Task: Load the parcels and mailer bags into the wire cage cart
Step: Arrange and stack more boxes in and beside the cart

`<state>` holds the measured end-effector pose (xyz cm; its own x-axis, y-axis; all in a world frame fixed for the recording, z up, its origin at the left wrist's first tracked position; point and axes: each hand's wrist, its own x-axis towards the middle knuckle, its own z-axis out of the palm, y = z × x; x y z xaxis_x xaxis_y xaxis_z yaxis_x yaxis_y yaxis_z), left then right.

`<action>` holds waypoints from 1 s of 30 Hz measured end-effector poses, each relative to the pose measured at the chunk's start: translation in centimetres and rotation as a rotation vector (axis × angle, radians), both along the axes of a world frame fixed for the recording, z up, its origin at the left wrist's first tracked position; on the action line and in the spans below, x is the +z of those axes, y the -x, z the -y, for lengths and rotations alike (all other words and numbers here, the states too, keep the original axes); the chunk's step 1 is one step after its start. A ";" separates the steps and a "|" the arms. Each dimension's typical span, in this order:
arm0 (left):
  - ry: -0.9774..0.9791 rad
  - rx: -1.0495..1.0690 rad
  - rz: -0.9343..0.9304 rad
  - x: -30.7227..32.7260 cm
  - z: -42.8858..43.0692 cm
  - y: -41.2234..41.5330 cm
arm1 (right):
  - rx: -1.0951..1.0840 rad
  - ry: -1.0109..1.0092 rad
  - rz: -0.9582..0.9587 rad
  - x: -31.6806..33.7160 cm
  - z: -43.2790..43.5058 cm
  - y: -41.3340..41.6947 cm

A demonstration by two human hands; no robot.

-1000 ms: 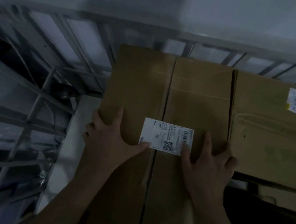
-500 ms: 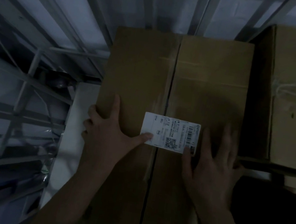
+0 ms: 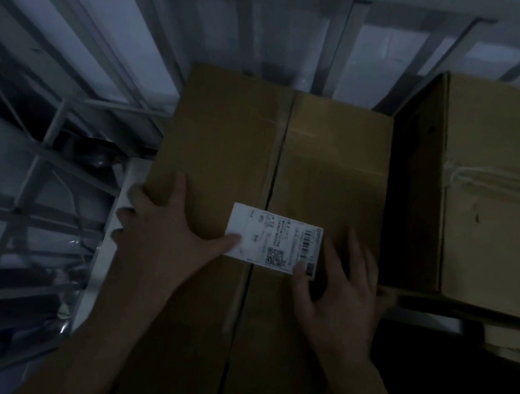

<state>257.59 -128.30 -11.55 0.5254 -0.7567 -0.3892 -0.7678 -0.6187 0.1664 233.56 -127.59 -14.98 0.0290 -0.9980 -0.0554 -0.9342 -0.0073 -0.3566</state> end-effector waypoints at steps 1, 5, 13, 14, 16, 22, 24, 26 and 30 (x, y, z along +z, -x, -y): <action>-0.013 -0.002 0.002 0.1 0.2 0.3 | -0.007 -0.019 0.011 -0.4 0.1 0.1; -0.074 0.000 -0.108 -2.2 -1.1 1.8 | -0.033 -0.083 0.003 -1.5 1.1 0.9; -0.057 0.031 -0.194 -7.3 -2.3 1.8 | 0.036 -0.135 -0.025 -7.4 -0.4 1.8; -0.043 0.025 -0.204 -7.9 -2.6 1.7 | 0.051 -0.121 -0.037 -8.3 -0.6 1.9; -0.031 0.013 -0.210 -8.9 -3.2 1.5 | 0.058 -0.109 -0.054 -9.3 -0.7 1.9; 0.041 -0.003 -0.182 -10.6 -2.4 1.0 | 0.015 0.030 -0.001 -10.6 0.0 1.5; 0.047 -0.012 -0.166 -11.1 -2.1 0.9 | -0.009 0.051 0.021 -10.9 0.4 1.3; 0.039 -0.008 -0.149 -11.6 -1.9 0.9 | -0.027 0.038 -0.006 -11.1 0.4 1.0; -0.001 -0.051 -0.118 -11.3 -1.6 0.9 | 0.020 0.007 -0.076 -10.9 0.7 1.0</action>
<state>256.65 -126.69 -22.88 0.4369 -0.7809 -0.4465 -0.7733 -0.5796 0.2570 232.58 -128.26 -25.85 0.0445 -0.9977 -0.0513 -0.9584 -0.0282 -0.2842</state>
